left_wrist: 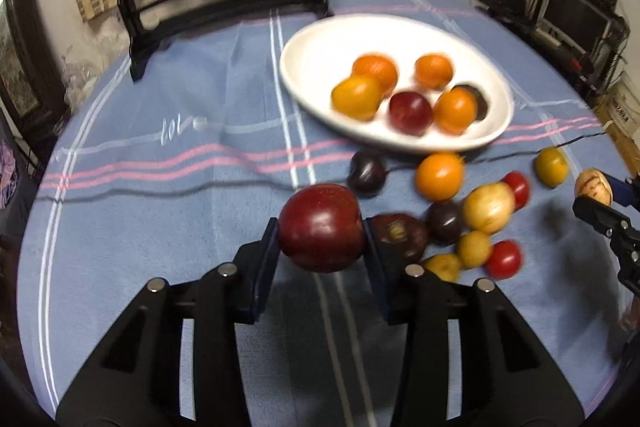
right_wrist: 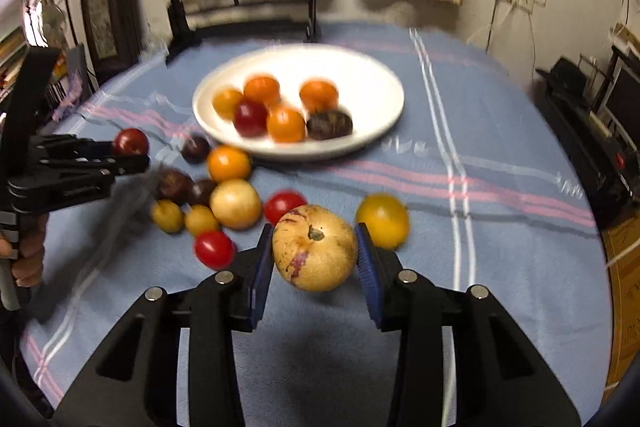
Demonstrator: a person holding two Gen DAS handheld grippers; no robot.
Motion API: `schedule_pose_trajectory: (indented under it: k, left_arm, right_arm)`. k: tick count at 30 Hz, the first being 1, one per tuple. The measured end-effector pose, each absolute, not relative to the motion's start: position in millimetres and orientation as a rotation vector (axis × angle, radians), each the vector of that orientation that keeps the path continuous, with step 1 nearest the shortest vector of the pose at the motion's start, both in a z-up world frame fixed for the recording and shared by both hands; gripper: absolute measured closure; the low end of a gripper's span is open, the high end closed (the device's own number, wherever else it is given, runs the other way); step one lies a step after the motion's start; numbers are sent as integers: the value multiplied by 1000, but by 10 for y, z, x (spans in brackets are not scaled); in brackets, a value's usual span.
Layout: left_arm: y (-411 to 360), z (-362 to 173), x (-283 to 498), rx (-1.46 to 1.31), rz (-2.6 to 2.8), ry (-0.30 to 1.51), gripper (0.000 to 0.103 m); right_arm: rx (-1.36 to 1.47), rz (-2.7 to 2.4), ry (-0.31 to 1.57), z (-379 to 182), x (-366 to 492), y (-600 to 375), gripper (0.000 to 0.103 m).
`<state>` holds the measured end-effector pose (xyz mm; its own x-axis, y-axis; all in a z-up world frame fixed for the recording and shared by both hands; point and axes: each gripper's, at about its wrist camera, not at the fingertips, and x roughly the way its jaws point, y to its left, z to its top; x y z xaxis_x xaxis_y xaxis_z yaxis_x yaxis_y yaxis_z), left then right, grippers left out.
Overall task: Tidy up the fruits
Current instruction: 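Grasp the speckled fruit with the right tool while the left grasps a red tomato, place both on plate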
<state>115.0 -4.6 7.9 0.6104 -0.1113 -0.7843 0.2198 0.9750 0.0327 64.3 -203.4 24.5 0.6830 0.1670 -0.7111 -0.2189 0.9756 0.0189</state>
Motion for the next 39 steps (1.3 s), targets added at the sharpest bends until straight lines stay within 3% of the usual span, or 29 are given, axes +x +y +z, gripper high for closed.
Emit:
schedule_pose_trajectory:
  k: [9, 22, 23, 24, 27, 39]
  left_arm:
    - [-454, 573, 1500, 108, -256, 829, 61]
    - [-555, 213, 2277, 61, -156, 952, 60]
    - [-554, 208, 2281, 61, -155, 952, 53]
    - [-556, 230, 2259, 68, -154, 937, 38]
    - [-548, 327, 2139, 89, -148, 877, 22]
    - [-308, 315, 1499, 10, -246, 889, 18]
  right_arm:
    - [-59, 266, 662, 612, 1060, -1902, 63]
    - [-60, 213, 762, 215, 1928, -1728, 59]
    - [-72, 198, 752, 220, 1924, -1723, 59]
    - [-76, 191, 745, 227, 1918, -1720, 58]
    - [-47, 198, 739, 276, 1838, -1791, 57]
    - [30, 190, 768, 291, 1116, -2214, 54]
